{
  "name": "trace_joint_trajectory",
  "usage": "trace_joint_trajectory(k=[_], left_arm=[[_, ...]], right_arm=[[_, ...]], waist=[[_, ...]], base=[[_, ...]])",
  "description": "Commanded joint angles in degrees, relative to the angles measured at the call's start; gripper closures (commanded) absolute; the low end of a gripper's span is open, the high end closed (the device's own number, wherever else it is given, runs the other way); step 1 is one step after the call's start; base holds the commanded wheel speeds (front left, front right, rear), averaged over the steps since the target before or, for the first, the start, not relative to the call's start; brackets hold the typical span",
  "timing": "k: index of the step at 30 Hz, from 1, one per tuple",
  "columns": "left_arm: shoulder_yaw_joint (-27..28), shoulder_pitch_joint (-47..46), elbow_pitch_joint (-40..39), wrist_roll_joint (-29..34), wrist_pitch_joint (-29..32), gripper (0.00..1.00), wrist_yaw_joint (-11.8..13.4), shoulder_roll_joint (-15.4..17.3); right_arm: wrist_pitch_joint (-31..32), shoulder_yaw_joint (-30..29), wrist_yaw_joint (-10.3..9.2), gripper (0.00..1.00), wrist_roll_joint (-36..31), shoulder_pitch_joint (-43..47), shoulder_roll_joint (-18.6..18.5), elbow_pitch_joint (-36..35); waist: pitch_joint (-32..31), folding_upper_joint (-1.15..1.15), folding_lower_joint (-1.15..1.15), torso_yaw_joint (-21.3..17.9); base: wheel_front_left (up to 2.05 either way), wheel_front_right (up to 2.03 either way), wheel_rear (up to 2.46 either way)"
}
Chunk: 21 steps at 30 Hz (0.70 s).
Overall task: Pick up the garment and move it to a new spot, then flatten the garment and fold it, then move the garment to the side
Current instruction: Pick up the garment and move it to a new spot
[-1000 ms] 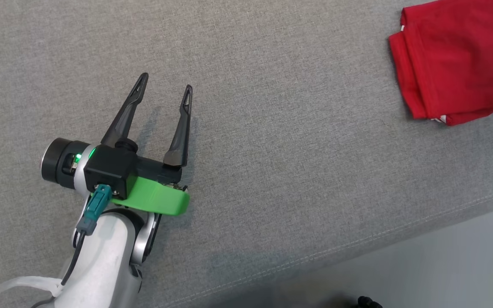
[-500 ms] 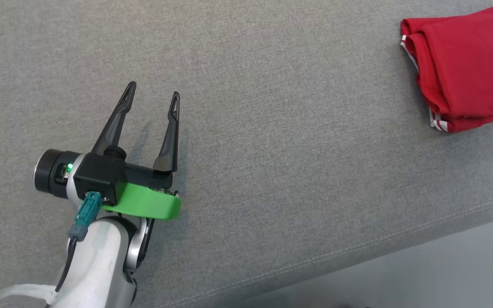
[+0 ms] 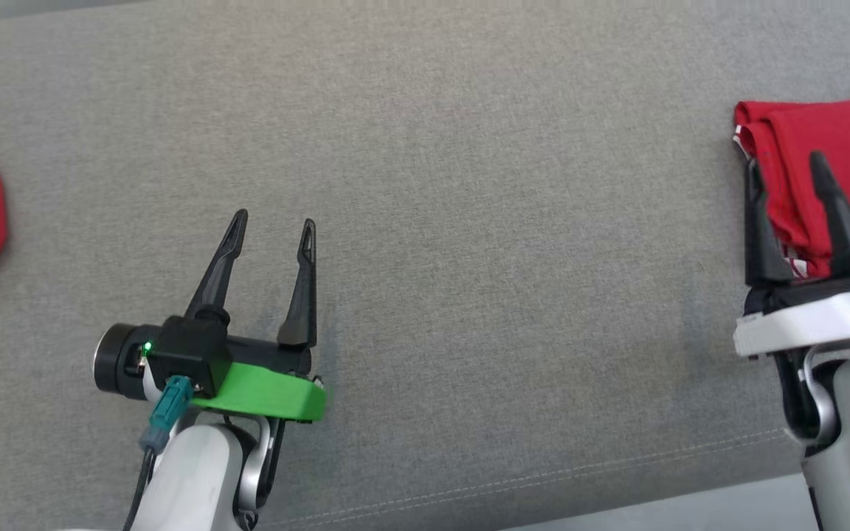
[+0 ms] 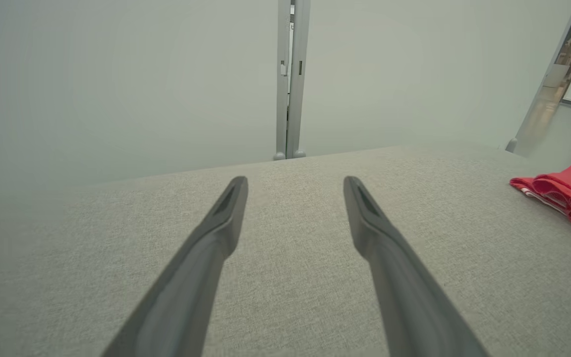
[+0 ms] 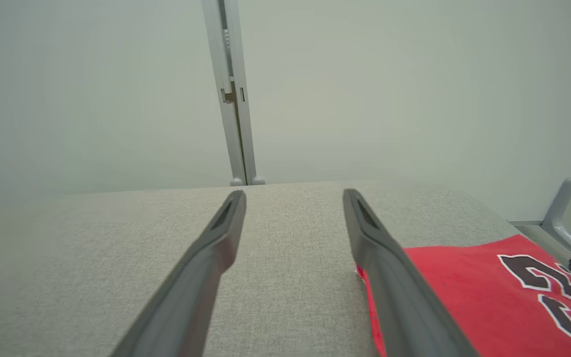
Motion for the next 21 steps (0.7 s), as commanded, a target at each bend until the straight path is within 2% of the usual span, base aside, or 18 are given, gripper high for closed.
trace_joint_trajectory(k=[1,10,21], left_arm=[[0.3,1.1,0.3,-0.3,-0.5,0.0,0.3,-0.1],[2.0,5.9,1.6,-1.5,-1.0,0.0,1.7,1.0],[3.3,11.6,2.1,-2.8,-0.6,0.0,2.5,3.1]], right_arm=[[-0.2,0.1,-0.09,0.0,-1.0,1.7,0.3,-1.2],[1.6,0.0,-0.09,0.0,-3.7,11.3,4.3,-4.5],[5.1,-0.5,-0.09,0.0,-6.1,20.0,7.3,-8.9]], waist=[[-4.2,0.0,0.0,4.2],[-9.8,0.0,0.0,8.0],[-15.4,0.0,0.0,8.6]], base=[[0.0,0.0,0.0],[0.0,0.0,0.0],[0.0,0.0,0.0]])
